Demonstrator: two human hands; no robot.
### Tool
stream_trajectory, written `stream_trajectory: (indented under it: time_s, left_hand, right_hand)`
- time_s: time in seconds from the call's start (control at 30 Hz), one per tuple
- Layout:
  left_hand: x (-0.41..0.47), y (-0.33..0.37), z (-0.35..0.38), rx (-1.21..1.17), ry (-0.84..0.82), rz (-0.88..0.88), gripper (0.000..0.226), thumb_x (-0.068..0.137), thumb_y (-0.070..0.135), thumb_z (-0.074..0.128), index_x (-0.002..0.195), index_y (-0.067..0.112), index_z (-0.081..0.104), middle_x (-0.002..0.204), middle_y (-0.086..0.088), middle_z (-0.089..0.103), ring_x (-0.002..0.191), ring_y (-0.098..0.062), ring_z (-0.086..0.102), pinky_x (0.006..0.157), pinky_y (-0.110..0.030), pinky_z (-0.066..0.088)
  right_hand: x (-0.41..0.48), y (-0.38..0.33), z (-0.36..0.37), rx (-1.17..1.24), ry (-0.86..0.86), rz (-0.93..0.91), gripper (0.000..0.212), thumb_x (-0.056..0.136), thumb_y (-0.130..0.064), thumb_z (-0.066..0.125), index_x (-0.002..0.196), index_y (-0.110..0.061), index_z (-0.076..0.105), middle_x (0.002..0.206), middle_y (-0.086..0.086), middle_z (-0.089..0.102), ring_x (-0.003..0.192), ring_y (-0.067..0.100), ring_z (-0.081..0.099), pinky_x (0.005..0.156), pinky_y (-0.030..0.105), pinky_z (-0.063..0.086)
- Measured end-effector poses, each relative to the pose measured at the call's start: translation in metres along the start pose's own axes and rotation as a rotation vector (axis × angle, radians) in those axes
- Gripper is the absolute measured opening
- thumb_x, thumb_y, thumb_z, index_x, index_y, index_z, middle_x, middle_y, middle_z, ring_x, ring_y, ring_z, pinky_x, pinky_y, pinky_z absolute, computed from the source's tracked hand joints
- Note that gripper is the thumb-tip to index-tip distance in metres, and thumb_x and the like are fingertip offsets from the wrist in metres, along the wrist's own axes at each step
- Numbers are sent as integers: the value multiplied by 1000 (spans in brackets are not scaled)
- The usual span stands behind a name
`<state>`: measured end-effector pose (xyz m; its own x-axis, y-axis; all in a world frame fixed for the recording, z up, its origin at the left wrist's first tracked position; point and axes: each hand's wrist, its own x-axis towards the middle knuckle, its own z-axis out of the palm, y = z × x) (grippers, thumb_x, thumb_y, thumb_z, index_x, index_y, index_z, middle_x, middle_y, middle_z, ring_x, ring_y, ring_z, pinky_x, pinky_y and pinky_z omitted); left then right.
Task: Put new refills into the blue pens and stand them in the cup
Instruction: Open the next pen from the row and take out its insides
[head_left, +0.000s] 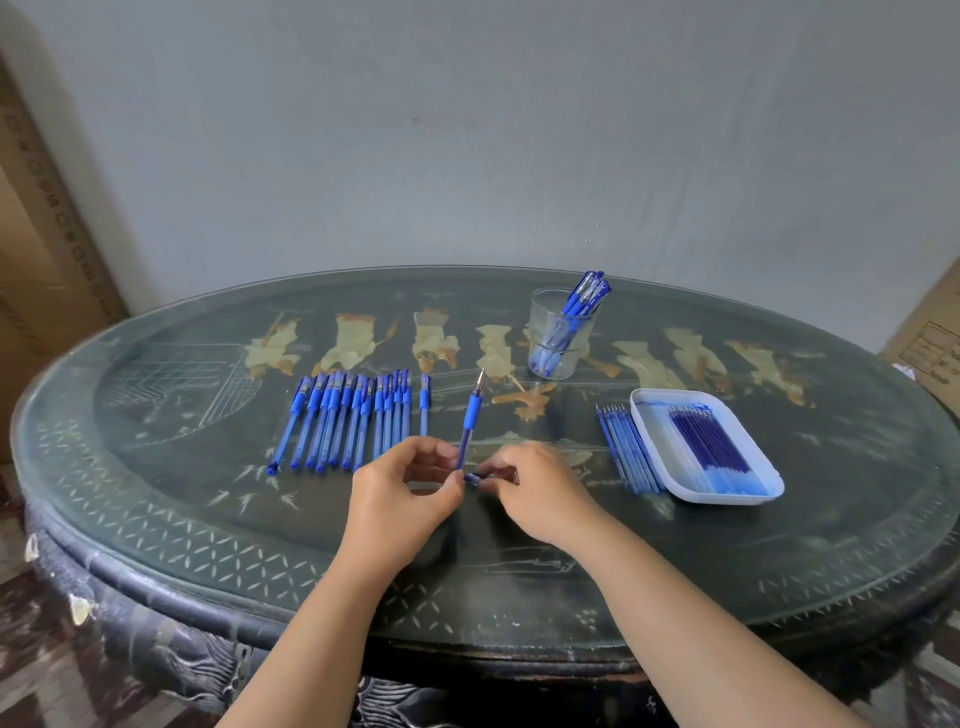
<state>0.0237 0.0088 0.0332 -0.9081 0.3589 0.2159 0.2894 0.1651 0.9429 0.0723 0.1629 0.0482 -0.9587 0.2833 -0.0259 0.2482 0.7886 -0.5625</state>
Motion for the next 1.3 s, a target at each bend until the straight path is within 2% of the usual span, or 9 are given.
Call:
stream_trajectory:
  time_s: [0.07,0.13,0.27,0.37,0.47,0.6,0.77,1.0,1.3]
  left_hand:
    - [0,0,0,-3,-6,1,25,79,3,76,92,23,70,88,9,72,81,-2,67,71,-13,53]
    - [0,0,0,-3,-7,5,26,79,3,75,93,25,71,87,10,73,81,-2,67,71,-13,53]
    - [0,-1,1,-10,-16,15,25,79,2,74,92,24,72,87,16,72,79,-4,67,69,-12,52]
    - [0,-2,1,-12,-25,26,25,79,1,75,92,23,73,86,17,71,77,-4,67,68,-13,53]
    - [0,-3,1,-15,-32,29,26,79,1,75,93,23,73,86,16,71,78,-6,68,69,-14,54]
    - [0,-2,1,-11,-43,35,26,79,1,74,93,23,74,86,16,71,78,-6,67,69,-14,54]
    - [0,-3,1,-6,-44,41,27,80,1,74,91,26,73,85,17,71,77,-6,67,69,-14,54]
    - [1,-4,0,-7,-51,31,25,80,1,74,94,22,73,86,17,71,76,-6,67,67,-14,54]
    - [1,-3,1,-12,-39,28,25,79,1,75,92,23,74,84,15,71,74,-6,67,68,-13,53]
  right_hand:
    - [2,0,-1,-31,-18,11,29,97,-21,60,125,-17,66,115,4,63,103,20,60,90,30,48]
    - [6,4,-3,19,6,35,24,96,-18,60,118,-18,69,112,5,62,97,18,62,88,30,50]
    - [13,6,-19,599,185,188,13,94,-7,61,99,-18,67,98,5,69,78,13,66,76,28,56]
    - [14,-2,-36,1004,279,181,13,93,-4,63,105,-8,64,100,11,71,85,20,73,80,32,60]
    - [12,-15,-49,1280,260,105,21,91,-6,66,112,-3,64,104,14,72,95,25,73,86,37,58]
    - [9,-26,-50,1199,182,62,20,90,-10,68,109,-9,66,103,8,75,101,25,71,89,39,58]
    - [5,-30,-49,1240,196,55,18,89,-9,68,107,-11,67,104,10,75,99,27,71,84,42,60]
    - [5,-33,-51,1180,185,22,17,89,-10,70,105,-13,67,101,5,75,95,20,72,76,38,61]
    - [7,-34,-47,1127,280,-15,17,88,-13,72,104,-17,69,105,4,74,93,20,72,71,38,61]
